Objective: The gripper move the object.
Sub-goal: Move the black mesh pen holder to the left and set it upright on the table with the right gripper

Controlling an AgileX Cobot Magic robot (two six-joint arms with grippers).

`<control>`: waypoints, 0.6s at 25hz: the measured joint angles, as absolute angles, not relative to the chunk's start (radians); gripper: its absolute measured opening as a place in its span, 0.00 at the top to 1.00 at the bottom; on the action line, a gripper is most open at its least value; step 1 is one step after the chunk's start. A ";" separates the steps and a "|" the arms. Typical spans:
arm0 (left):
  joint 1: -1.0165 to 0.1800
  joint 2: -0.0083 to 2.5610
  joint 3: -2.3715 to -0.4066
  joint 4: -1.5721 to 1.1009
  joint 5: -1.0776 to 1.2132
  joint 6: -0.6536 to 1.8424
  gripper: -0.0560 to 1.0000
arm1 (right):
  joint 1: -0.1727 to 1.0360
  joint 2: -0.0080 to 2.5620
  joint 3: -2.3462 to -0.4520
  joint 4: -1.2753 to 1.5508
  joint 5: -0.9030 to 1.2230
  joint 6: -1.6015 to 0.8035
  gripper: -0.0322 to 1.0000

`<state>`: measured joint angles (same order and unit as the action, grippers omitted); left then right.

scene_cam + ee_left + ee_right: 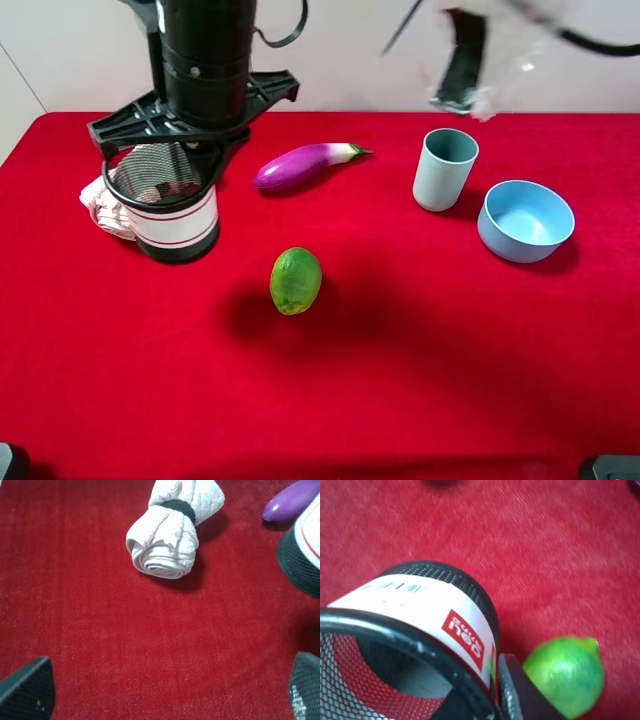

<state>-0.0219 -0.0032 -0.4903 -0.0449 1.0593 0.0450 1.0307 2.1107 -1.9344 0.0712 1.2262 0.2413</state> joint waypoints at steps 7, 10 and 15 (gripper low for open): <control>-0.022 -0.003 -0.490 -0.045 1.059 0.045 0.08 | 1.031 2.210 -2.045 0.099 1.226 0.221 0.95; -0.022 -0.003 -0.490 -0.045 1.059 0.045 0.08 | 1.033 2.246 -2.077 0.110 1.226 0.214 0.95; -0.022 -0.003 -0.490 -0.045 1.059 0.045 0.08 | 1.056 2.296 -2.107 0.110 1.207 0.212 0.95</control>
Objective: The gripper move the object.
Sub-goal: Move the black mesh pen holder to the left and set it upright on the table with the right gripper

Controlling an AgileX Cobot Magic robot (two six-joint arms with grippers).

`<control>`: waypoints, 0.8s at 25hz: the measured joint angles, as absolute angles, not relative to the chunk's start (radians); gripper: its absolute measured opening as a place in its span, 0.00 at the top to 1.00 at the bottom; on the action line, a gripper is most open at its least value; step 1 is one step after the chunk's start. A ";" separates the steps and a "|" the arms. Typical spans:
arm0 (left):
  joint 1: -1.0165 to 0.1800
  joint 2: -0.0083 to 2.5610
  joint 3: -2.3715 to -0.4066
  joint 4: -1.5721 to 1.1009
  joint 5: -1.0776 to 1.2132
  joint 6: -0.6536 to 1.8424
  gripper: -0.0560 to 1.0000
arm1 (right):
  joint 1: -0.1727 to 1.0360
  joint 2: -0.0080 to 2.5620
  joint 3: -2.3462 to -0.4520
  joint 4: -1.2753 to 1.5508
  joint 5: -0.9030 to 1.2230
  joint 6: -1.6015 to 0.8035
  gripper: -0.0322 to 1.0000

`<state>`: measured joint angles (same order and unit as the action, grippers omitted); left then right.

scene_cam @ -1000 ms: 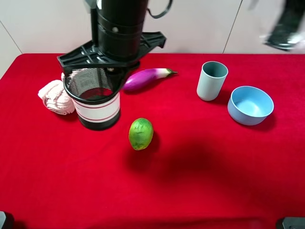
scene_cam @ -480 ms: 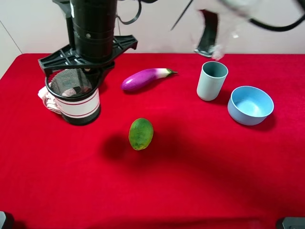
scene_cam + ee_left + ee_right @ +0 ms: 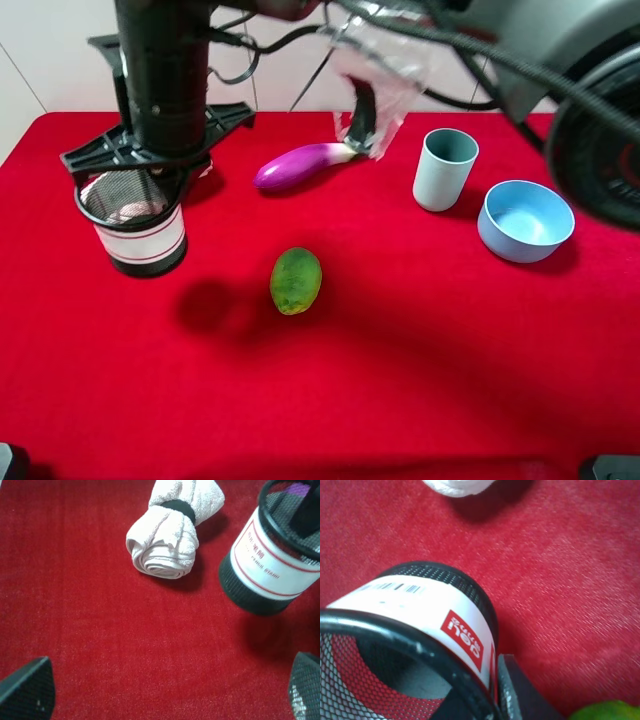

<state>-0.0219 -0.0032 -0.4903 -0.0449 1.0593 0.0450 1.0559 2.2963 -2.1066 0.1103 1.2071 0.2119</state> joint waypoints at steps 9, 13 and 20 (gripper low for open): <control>-0.022 -0.003 -0.490 -0.045 1.059 0.045 0.08 | 1.062 2.360 -2.110 0.078 1.127 0.209 0.95; -0.022 -0.003 -0.490 -0.045 1.059 0.045 0.08 | 1.062 2.385 -2.110 0.055 1.099 0.206 0.95; -0.022 -0.003 -0.490 -0.045 1.059 0.045 0.08 | 1.062 2.426 -2.110 0.028 1.067 0.206 0.95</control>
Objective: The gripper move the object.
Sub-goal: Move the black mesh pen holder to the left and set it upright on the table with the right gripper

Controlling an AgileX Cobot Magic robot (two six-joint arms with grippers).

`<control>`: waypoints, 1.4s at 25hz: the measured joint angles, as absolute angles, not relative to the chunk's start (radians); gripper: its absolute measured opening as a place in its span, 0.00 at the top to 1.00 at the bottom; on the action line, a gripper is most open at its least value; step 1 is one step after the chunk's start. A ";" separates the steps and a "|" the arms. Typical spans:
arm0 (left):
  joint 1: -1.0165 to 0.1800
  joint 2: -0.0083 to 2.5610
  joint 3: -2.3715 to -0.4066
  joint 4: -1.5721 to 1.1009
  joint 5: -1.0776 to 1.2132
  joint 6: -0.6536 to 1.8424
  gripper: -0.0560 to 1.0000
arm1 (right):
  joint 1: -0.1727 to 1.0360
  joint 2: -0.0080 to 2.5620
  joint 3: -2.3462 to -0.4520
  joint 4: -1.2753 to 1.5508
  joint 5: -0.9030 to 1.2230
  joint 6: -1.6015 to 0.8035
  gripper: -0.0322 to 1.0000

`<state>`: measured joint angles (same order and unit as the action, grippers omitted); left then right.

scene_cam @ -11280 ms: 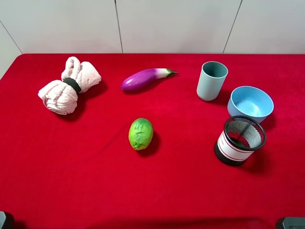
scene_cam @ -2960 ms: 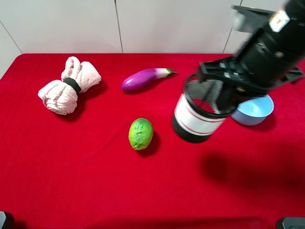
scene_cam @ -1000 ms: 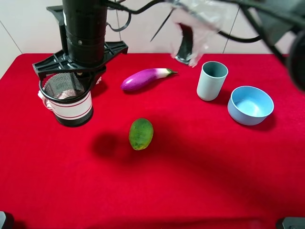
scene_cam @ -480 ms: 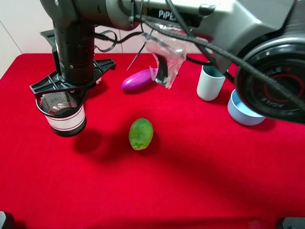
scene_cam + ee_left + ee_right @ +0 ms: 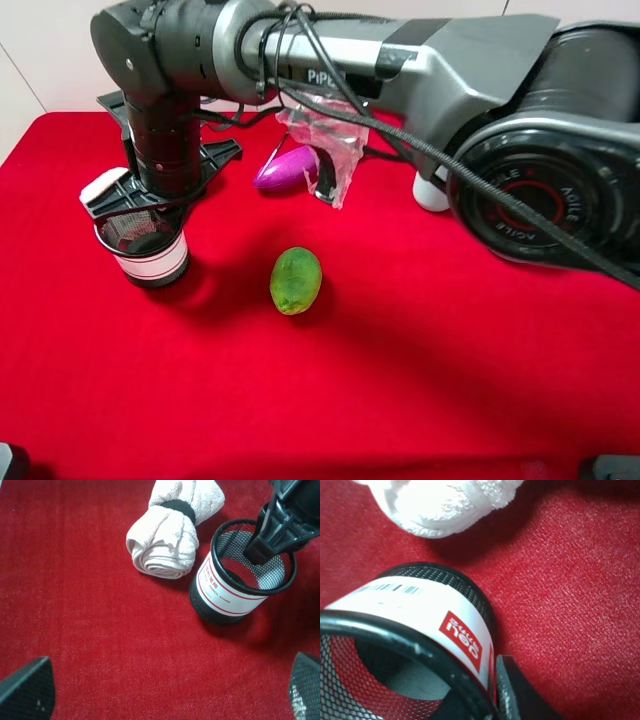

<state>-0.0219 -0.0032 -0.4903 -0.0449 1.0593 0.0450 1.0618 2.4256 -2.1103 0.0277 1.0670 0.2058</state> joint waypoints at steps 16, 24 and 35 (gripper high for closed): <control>-0.022 -0.003 -0.490 -0.045 1.059 0.045 0.08 | 1.062 2.462 -2.110 0.006 1.054 0.182 0.95; -0.022 -0.003 -0.490 -0.045 1.059 0.045 0.08 | 1.062 2.462 -2.112 0.006 1.050 0.182 0.79; -0.022 -0.003 -0.490 -0.045 1.059 0.045 0.08 | 1.062 2.464 -2.128 0.006 1.068 0.182 0.46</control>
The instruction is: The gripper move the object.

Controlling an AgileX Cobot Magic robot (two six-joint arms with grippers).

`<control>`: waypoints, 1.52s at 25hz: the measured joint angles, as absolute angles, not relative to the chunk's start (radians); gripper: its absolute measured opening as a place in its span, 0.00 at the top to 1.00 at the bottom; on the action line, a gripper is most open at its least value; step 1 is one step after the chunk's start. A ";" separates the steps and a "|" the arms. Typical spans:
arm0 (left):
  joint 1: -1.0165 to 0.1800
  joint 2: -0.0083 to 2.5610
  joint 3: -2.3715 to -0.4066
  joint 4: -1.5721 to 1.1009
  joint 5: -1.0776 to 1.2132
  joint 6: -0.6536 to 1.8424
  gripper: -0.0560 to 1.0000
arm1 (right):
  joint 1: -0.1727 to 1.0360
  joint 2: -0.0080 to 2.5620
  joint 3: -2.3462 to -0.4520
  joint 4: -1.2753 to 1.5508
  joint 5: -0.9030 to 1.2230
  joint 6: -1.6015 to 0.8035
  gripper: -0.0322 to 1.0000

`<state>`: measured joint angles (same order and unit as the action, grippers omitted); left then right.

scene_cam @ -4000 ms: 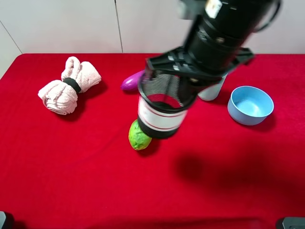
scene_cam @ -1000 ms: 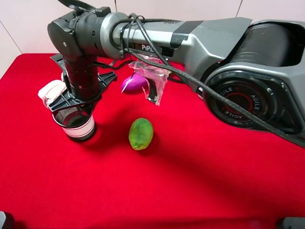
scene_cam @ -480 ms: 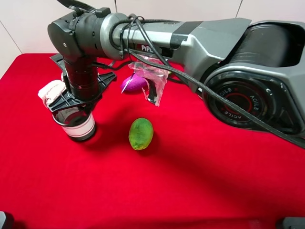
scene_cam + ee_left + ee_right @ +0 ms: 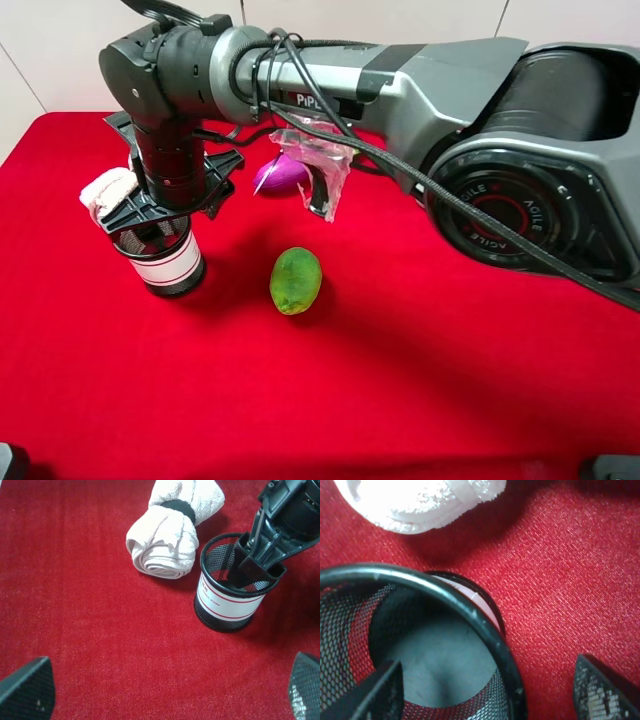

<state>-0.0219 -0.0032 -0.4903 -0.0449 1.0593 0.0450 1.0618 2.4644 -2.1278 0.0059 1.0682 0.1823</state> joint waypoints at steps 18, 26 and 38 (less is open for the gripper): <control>-0.022 -0.003 -0.490 -0.045 1.059 0.045 0.08 | 1.062 2.394 -2.277 0.007 1.225 0.157 0.37; -0.022 -0.003 -0.490 -0.045 1.059 0.045 0.08 | 1.062 2.297 -2.277 0.006 1.228 0.134 0.30; -0.022 -0.003 -0.490 -0.045 1.059 0.045 0.08 | 1.025 2.087 -2.081 0.000 1.228 0.085 0.30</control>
